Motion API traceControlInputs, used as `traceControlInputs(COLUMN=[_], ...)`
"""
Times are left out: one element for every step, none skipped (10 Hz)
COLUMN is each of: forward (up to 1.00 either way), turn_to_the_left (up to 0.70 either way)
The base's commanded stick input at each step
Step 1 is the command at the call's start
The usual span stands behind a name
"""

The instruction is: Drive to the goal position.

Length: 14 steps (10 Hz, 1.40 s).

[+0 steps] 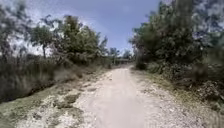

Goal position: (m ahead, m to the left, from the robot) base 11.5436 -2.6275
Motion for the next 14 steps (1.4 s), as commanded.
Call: traceControlInputs(forward=[0.50,0.50,0.50,0.50,0.50,0.50,0.50,0.50,0.50,0.50,0.50,0.50,0.50,0.50], turn_to_the_left=[0.00,0.00,0.00,0.00,0.00,0.00,0.00,0.00,0.00,0.00,0.00,0.00,0.00,0.00])
